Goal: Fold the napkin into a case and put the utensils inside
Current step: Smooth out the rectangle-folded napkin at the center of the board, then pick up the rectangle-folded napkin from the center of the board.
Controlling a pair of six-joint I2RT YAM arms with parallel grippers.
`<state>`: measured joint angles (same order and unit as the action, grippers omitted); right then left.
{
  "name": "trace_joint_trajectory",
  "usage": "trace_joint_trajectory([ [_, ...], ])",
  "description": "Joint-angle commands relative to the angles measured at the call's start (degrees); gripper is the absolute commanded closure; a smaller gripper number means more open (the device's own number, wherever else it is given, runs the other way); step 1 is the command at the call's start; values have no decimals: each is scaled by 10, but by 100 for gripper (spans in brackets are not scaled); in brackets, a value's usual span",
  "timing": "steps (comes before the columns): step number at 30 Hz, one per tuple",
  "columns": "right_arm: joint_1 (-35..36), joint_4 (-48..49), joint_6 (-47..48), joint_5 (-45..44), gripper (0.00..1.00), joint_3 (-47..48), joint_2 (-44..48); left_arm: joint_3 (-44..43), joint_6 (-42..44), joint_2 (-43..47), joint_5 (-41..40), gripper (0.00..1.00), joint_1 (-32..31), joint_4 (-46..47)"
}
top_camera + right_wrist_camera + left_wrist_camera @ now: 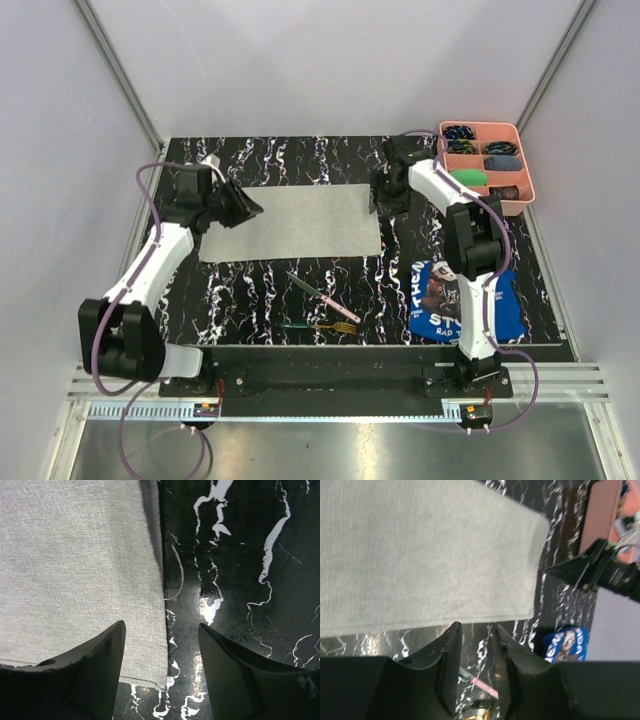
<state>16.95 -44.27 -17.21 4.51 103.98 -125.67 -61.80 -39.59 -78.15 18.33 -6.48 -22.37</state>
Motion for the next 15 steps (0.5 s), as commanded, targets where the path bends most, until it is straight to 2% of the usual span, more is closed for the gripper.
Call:
trace_joint_trajectory([
  [1,33,14,19,-78,31,6,-3,40,39,74,-15,66,-15,-5],
  [12,55,38,1,-89,36,-4,-42,103,96,181,-6,65,-23,-58],
  [15,63,38,-6,-95,46,-6,-53,112,104,183,-5,65,-22,-60],
])
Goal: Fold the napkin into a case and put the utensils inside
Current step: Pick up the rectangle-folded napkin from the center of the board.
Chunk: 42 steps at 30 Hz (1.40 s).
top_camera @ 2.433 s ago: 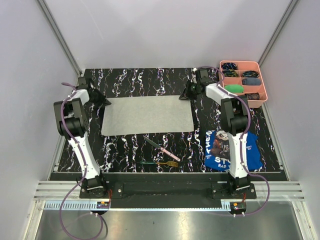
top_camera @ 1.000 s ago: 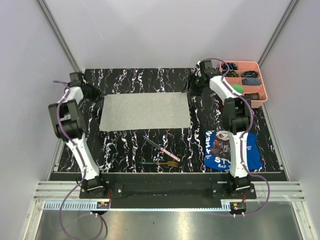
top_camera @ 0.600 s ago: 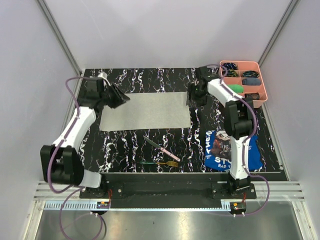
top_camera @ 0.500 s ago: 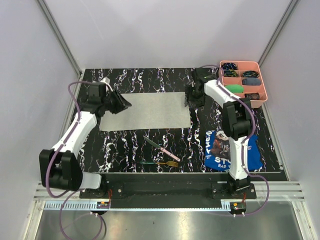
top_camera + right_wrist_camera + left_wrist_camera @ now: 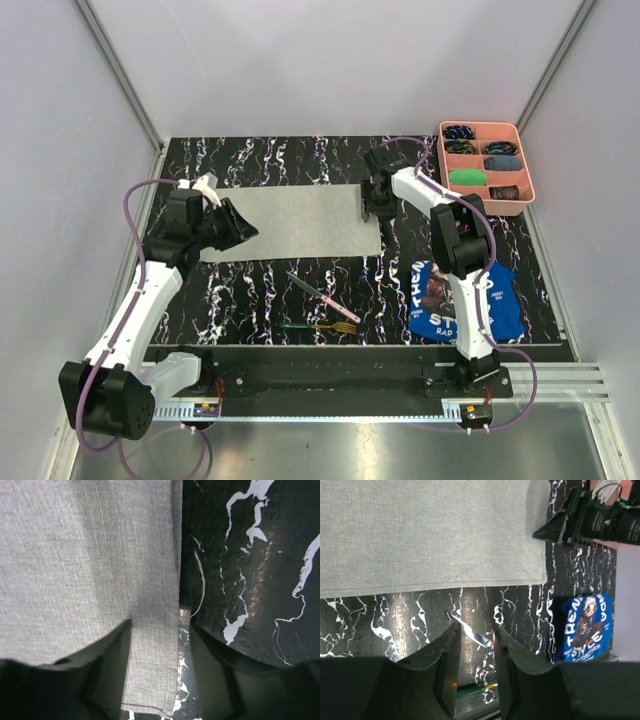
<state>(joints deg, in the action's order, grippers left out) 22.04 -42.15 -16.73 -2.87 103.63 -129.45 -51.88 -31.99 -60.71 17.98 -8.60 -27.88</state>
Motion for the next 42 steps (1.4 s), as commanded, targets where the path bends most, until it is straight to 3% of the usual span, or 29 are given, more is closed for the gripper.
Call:
trace_joint_trajectory([
  [1,13,16,-15,-20,50,-5,-19,13,29,7,-1,65,-1,-5],
  [11,20,15,-41,-92,71,-54,-31,-6,36,1,-13,64,-1,-10],
  [19,18,19,8,-131,100,-59,1,-3,18,-37,-25,64,-1,5],
  [24,-5,29,68,-112,100,-87,66,-29,-8,-133,-28,71,3,38],
  [27,-28,49,94,-79,100,-117,107,-65,-23,-223,-29,84,6,56],
  [28,-34,51,98,-78,100,-121,114,-79,-26,-247,-31,95,8,56],
  [29,-40,52,101,-72,100,-125,120,-92,-30,-272,-46,96,8,56],
  [37,-86,80,124,-37,100,-136,148,-251,-34,-469,-85,100,12,21],
  [42,-86,73,115,-17,100,-111,160,-224,-45,-505,-93,100,11,11],
])
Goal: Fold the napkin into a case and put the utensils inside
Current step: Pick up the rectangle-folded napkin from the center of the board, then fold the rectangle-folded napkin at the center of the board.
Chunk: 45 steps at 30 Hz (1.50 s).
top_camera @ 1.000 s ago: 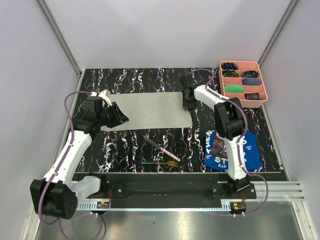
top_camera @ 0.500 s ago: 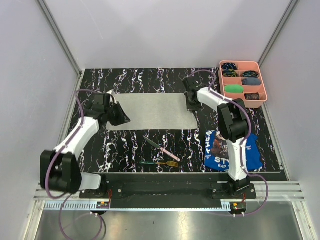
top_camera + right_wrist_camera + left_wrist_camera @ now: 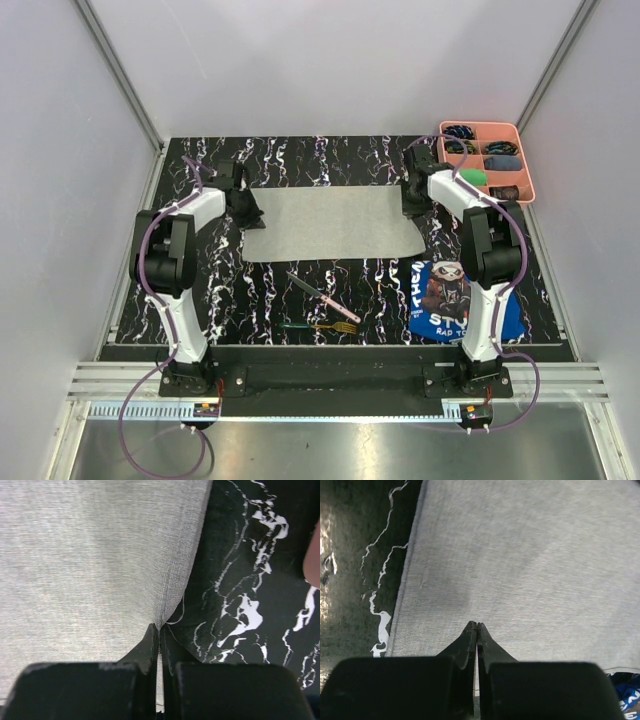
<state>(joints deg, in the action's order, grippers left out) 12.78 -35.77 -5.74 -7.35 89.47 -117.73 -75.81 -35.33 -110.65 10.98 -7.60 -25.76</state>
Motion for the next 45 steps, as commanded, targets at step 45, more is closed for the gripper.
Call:
trace_joint_trajectory([
  [45,236,181,-451,364,100,306,-199,97,-14,27,20,100,45,16],
])
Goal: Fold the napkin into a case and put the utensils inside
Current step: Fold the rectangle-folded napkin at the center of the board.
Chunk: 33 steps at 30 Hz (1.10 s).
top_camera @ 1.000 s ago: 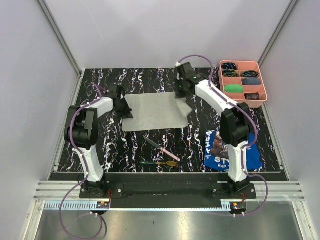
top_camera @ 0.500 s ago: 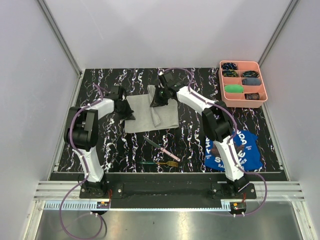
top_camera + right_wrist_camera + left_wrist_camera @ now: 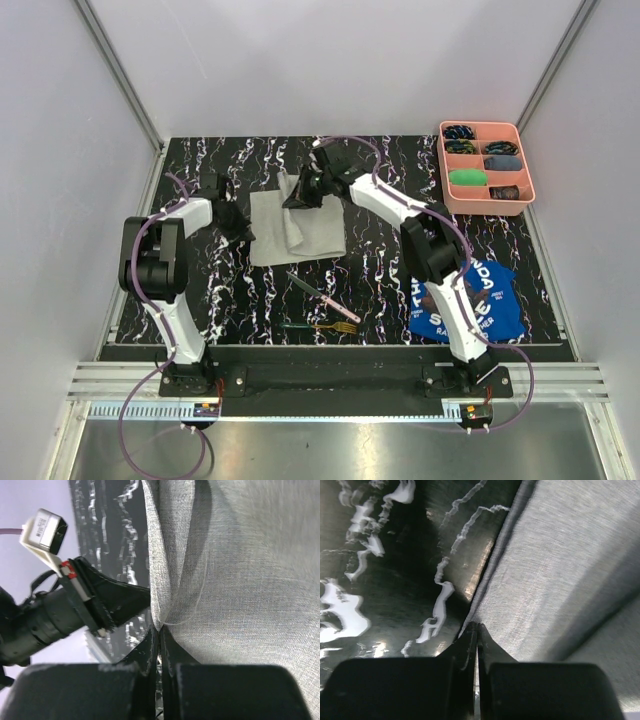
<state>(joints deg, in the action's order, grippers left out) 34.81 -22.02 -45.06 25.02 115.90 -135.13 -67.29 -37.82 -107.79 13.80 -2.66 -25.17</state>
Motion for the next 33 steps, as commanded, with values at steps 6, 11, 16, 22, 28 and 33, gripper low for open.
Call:
trace_joint_trajectory([
  [6,32,61,-121,58,100,111,-88,11,9,-5,3,100,-3,8],
  [11,37,59,-138,61,100,144,-120,13,9,-4,1,100,-4,10],
  [16,46,59,-150,63,100,165,-139,15,10,-2,1,100,-4,12],
  [22,50,57,-155,62,100,182,-160,17,10,-1,2,100,-4,14],
  [28,50,54,-155,58,100,203,-186,18,9,-1,2,100,-4,16],
  [33,49,53,-156,62,100,233,-212,21,10,1,1,100,-4,17],
])
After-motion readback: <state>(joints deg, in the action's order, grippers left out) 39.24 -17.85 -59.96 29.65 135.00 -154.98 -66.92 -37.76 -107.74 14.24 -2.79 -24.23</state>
